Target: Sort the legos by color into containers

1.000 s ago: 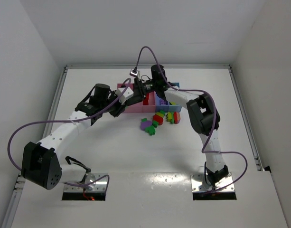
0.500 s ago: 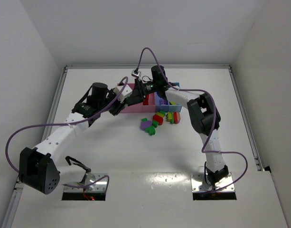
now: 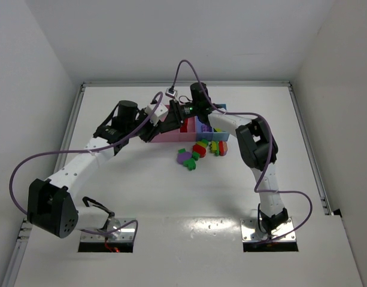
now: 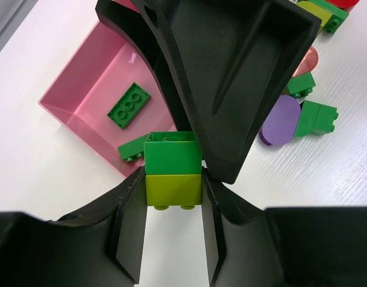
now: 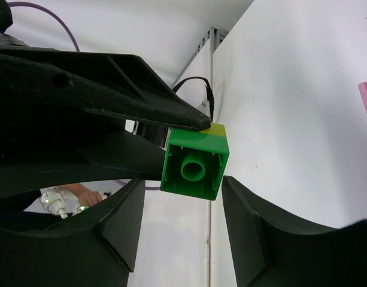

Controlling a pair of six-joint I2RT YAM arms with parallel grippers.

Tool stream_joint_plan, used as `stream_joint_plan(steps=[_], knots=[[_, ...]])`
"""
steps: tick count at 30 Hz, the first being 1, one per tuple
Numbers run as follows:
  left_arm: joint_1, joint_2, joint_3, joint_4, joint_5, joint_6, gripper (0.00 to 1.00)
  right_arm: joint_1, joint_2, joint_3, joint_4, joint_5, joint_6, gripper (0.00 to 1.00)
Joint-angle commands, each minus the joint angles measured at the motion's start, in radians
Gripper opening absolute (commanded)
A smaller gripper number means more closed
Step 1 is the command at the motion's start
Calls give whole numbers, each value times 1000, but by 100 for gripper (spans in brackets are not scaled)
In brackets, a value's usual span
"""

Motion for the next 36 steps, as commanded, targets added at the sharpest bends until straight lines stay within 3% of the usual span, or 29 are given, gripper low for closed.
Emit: stream_joint_plan(steps=[1, 21, 27, 36], knots=[[-3, -3, 35, 52, 46, -27, 18, 10, -40, 47, 37, 3, -17, 54], [-39, -21, 7, 52, 66, -36, 18, 19, -30, 56, 55, 12, 2, 37], [-58, -53, -22, 52, 57, -36, 18, 8, -30, 44, 73, 12, 2, 12], [-58, -130, -97, 9, 48, -55, 18, -50, -61, 24, 92, 21, 2, 1]])
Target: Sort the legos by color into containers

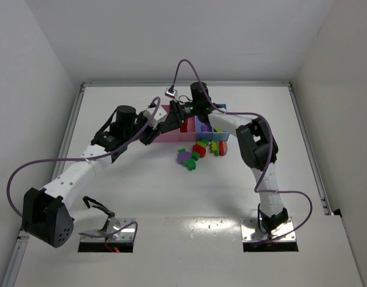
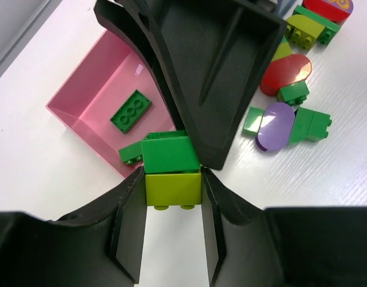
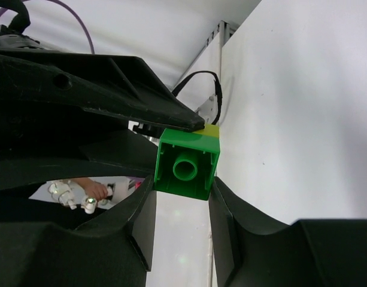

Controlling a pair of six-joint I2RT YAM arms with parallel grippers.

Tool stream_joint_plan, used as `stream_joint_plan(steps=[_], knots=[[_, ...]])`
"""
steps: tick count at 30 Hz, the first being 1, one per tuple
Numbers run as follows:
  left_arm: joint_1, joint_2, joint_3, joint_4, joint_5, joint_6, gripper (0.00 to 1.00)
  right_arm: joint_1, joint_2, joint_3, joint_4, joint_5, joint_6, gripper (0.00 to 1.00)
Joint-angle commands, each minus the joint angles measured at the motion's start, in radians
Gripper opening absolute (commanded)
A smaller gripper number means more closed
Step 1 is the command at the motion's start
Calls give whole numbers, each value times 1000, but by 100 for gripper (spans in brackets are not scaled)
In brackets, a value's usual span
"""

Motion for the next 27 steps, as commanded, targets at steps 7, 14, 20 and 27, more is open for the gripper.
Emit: stream_joint_plan(steps=[7, 14, 20, 27], knots=[[-33, -90, -67, -70, 71, -58, 18, -90, -70, 28, 75, 83, -4, 0], [-22, -100, -53, -70, 7, -78, 18, -78, -48, 144, -269, 314, -281, 0], [52, -42, 20, -41, -36, -200, 18, 26, -27, 269, -592, 829, -599, 0], [118, 39, 119, -41, 5, -308, 18, 88, 17, 278, -633, 1135, -670, 0]])
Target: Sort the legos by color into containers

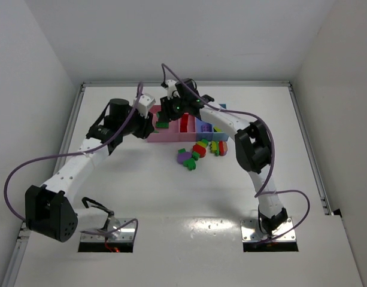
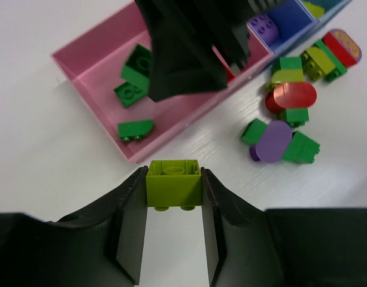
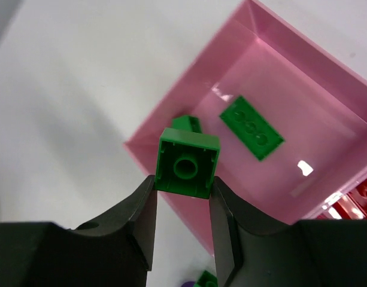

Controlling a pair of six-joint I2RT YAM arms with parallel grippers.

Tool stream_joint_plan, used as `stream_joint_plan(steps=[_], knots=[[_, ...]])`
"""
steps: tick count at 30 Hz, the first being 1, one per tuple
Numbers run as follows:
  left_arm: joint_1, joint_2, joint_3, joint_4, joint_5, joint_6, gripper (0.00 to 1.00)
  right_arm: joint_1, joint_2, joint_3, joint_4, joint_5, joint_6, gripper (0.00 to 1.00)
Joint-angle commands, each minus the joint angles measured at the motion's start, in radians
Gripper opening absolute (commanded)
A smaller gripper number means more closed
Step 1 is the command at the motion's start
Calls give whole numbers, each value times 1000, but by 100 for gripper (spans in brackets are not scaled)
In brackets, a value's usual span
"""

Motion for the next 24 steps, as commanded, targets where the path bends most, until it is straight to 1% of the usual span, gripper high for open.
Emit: stream_joint_plan(steps=[1, 2, 4, 5, 7, 9, 11, 14, 16, 20, 24], knots=[[41, 29, 58, 31, 34, -88, 18, 3, 24, 23, -60, 215, -102, 1], [55, 51, 83, 41, 34, -103, 18, 12, 24, 23, -73, 225, -112, 14], [66, 72, 101, 41, 59, -112, 18, 21, 33, 23, -73, 240, -121, 27], [75, 81, 117, 41, 59, -127, 18, 30, 33, 14, -73, 254, -121, 47], [75, 95, 130, 51, 69, -137, 18, 31, 33, 14, -73, 265, -130, 62], [75, 106, 141, 60, 69, -137, 18, 31, 24, 3, -73, 265, -130, 73], [75, 132, 151, 71, 79, -146, 18, 31, 1, 3, -73, 254, -130, 77], [75, 157, 161, 82, 108, -164, 18, 17, -42, -18, -63, 245, -130, 79], [75, 183, 170, 129, 126, -178, 18, 6, -115, -42, -53, 319, -121, 81], [43, 252, 216, 180, 135, -190, 18, -75, -266, -107, -28, 427, -112, 81], [9, 370, 296, 226, 168, -224, 18, -192, -439, -231, -28, 531, -112, 81]])
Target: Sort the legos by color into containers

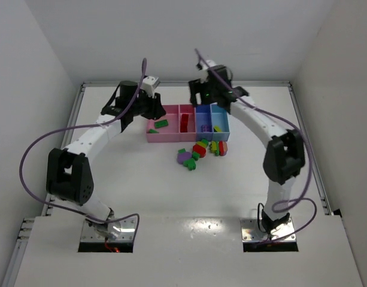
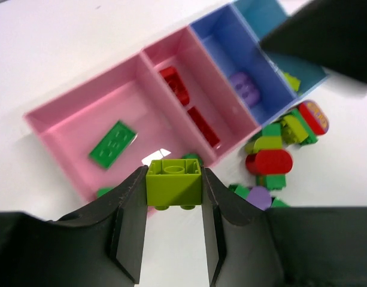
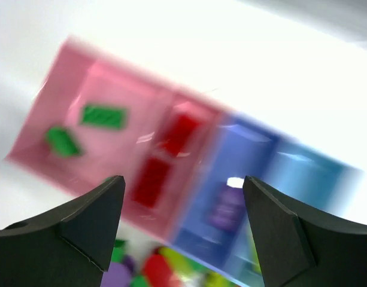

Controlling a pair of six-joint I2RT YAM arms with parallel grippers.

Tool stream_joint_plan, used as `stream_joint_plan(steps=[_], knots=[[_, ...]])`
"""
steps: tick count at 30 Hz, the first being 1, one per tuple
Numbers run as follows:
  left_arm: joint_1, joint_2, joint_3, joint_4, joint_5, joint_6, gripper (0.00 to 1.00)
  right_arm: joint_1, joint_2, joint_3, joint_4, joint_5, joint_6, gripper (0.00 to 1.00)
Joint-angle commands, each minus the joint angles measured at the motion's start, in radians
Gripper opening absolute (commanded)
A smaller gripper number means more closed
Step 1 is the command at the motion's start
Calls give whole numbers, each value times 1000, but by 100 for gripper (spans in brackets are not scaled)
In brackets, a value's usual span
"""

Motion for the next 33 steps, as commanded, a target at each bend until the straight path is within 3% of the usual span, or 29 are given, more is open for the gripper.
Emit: stream_joint_plan(steps=[1, 7, 15, 24, 33], knots=[[-30, 76, 91, 104, 52, -40, 18, -108, -170, -80, 42, 152, 4, 81], [-133, 271, 285, 124, 102, -51, 18, -283, -346, -273, 22, 184, -7, 81], [-239, 549, 555, 124, 179, -69, 21, -491, -446, -427, -28, 20, 62, 81], [-282, 754, 750, 124, 226, -108, 25, -585, -474, -460, -37, -99, 76, 81], [-328, 840, 818, 106, 251, -89, 35, -627, -492, -502, -37, -147, 76, 81]])
